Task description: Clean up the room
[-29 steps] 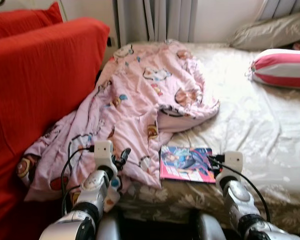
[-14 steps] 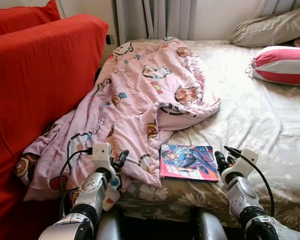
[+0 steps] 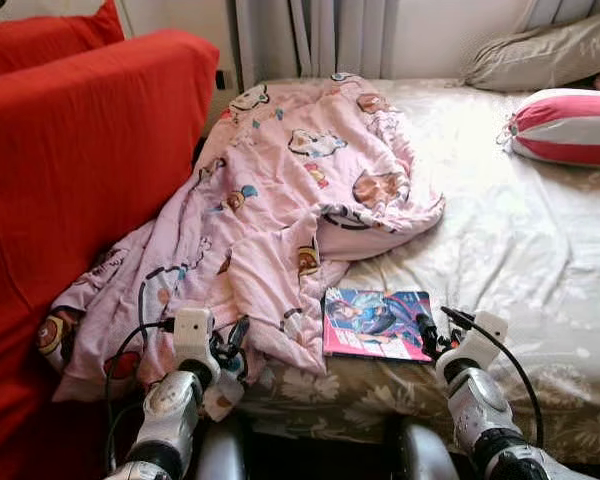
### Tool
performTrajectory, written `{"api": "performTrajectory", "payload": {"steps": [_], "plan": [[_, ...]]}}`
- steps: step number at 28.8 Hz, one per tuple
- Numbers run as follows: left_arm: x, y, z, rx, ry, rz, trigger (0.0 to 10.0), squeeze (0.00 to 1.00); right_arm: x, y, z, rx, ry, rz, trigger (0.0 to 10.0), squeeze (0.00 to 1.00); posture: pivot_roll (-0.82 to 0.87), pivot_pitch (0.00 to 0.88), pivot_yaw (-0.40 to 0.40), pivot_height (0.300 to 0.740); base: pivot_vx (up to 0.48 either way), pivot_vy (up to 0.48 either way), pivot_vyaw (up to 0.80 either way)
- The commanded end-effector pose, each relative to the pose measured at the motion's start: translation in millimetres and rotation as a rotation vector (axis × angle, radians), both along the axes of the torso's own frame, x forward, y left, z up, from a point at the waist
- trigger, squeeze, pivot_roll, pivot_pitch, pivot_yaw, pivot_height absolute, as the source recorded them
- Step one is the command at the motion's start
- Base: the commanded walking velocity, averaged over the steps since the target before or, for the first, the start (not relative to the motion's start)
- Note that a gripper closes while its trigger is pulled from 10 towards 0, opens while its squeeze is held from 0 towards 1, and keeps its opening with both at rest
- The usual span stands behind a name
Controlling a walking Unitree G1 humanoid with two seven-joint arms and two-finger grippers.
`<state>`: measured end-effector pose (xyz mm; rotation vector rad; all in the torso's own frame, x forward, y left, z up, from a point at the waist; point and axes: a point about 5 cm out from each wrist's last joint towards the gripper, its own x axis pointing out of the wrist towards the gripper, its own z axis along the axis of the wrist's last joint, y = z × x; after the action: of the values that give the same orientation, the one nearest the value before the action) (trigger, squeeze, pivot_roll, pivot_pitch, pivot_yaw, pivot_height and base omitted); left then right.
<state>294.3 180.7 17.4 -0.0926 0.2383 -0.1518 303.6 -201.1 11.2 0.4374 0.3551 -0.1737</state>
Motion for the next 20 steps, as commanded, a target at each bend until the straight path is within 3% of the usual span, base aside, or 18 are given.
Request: {"api": "performTrajectory", "payload": {"steps": [1, 14, 15, 16, 19, 20], "plan": [[-1.0, 7.3, 1.7, 0.018, -0.011, -0.001, 10.0, 0.00, 5.6, -4.0, 8.3, -0.009, -0.043, -0.019, 10.0, 0.00, 0.19, 0.018, 0.049, 0.539, 0.000, 0.000, 0.00], [-16.0, 17.5, -3.9, 0.045, -0.005, -0.007, 10.0, 0.00, 7.1, -1.5, 10.0, 0.021, -0.066, -0.025, 10.0, 0.00, 0.23, 0.042, 0.083, 0.539, 0.000, 0.000, 0.00], [-17.7, 18.5, -4.6, 0.047, -0.002, -0.008, 10.0, 0.00, 6.0, -2.1, 8.9, 0.012, -0.061, -0.025, 10.0, 0.90, 0.23, 0.045, 0.087, 0.539, 0.000, 0.000, 0.00], [-19.8, 19.6, -5.7, 0.049, 0.003, -0.014, 10.0, 0.00, 4.1, -3.1, 7.1, -0.007, -0.049, -0.028, 10.0, 1.00, 0.23, 0.046, 0.090, 0.539, 0.000, 0.000, 0.00], [-22.6, 20.5, -6.5, 0.051, 0.004, -0.017, 10.0, 0.00, 2.0, -3.5, 4.9, -0.009, -0.041, -0.030, 10.0, 1.00, 0.23, 0.054, 0.092, 0.539, 0.000, 0.000, 0.00], [-22.8, 20.2, -6.4, 0.051, 0.003, -0.017, 10.0, 0.00, 1.2, -3.6, 3.9, -0.012, -0.035, -0.025, 10.0, 0.10, 0.23, 0.057, 0.091, 0.539, 0.000, 0.000, 0.00]]}}
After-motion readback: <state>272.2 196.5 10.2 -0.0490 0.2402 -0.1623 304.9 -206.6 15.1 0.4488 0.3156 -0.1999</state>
